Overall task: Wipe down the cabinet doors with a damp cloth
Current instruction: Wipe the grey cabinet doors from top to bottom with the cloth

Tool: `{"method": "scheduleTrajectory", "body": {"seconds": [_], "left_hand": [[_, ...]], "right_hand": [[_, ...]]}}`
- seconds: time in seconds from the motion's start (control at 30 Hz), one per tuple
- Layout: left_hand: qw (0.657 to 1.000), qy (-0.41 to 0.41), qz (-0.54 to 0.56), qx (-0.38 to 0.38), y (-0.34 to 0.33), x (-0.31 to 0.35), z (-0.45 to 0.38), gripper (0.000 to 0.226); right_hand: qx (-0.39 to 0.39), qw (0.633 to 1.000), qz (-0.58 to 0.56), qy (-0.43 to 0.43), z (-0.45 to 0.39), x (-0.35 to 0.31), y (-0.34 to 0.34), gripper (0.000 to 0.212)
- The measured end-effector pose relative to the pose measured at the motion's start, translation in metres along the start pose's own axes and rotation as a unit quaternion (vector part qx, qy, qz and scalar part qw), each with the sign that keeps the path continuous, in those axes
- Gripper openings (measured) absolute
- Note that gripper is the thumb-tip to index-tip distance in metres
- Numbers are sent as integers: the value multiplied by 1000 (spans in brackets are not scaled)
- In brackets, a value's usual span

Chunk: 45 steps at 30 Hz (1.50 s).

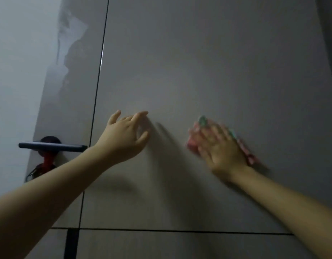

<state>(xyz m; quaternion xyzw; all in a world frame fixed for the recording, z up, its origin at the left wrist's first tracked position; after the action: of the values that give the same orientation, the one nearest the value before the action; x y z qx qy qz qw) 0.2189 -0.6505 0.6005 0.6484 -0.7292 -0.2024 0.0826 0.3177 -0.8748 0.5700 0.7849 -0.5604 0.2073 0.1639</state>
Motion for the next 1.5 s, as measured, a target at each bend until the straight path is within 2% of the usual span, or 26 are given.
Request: {"method": "scheduleTrajectory", "body": {"seconds": [0.07,0.1,0.13,0.17,0.27,0.33,0.37,0.43,0.53,0.57,0.6,0.63,0.7,0.77,0.8,0.87,0.97,1.0,1.03,1.07,1.17,1.23,1.3,1.43,1.5], "left_hand": [[1000,6,-12,3,11,-12,5,69],[999,16,-27,13,17,-22,10,68],[998,31,-37,28,22,-31,15,66],[997,48,-43,42,26,-40,22,65],[992,101,-44,61,29,-69,38,62],[989,129,-34,57,26,-83,43,64],[989,137,-23,57,25,-87,44,65],[988,140,-1,58,22,-92,46,65],[987,143,-4,74,20,-91,48,60],[986,146,-10,84,20,-92,49,59],[984,149,-14,94,19,-92,50,60],[983,151,-19,103,19,-93,51,62],[983,143,-23,112,19,-95,51,69],[984,131,-12,120,20,-96,51,71],[984,125,-11,126,20,-97,52,71],[982,122,-17,141,21,-103,55,71],[977,130,-46,160,27,-115,62,73],[977,132,-52,162,29,-117,64,76],[976,132,-56,163,31,-118,65,79],[976,132,-58,163,31,-119,66,81],[974,139,-51,169,30,-122,67,80],[974,134,-44,179,29,-122,67,79],[974,131,-37,183,28,-124,68,78],[970,133,-18,201,31,-137,73,71],[971,126,-8,202,31,-142,76,69]], "right_hand": [[33,986,0,-164,-38,5,-1,53],[50,975,-7,-216,-52,-7,-4,53],[57,972,-18,-227,-61,-24,-7,53],[49,978,-29,-198,-66,-43,-11,53],[7,999,-40,-10,-42,-79,-16,51],[-18,996,-35,81,-23,-72,-11,50],[-27,994,-25,99,-22,-64,-9,50],[-16,998,-11,54,-38,-51,-8,50],[30,989,-18,-142,-83,-60,-12,53],[43,984,-27,-172,-94,-74,-15,53],[45,985,-38,-164,-99,-88,-18,53],[34,991,-42,-120,-97,-103,-21,53],[5,999,-43,6,-73,-117,-26,51],[-25,994,-42,99,-50,-106,-20,49],[-30,992,-37,115,-46,-95,-18,49],[-17,997,-23,70,-59,-75,-15,49],[33,991,-29,-125,-107,-72,-17,54],[42,984,-39,-166,-120,-84,-20,56],[46,983,-51,-168,-129,-101,-23,56],[40,989,-61,-132,-131,-120,-26,55],[-9,997,-55,55,-91,-146,-30,51],[-33,991,-48,123,-61,-130,-24,48],[-36,992,-40,113,-57,-109,-20,49],[-15,997,-43,-54,-118,-116,-25,54],[-19,995,-54,-86,-152,-142,-32,56]]}}
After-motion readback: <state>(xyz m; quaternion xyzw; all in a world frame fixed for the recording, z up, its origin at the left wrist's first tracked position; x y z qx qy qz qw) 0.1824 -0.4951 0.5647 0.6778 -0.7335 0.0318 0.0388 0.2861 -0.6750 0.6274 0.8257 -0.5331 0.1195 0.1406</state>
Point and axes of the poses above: each hand's wrist, its own z-axis away from the middle knuckle, its own y-axis out of the back of the hand, x = y × z, the point moved 5 cm from there along -z, towards the middle knuckle
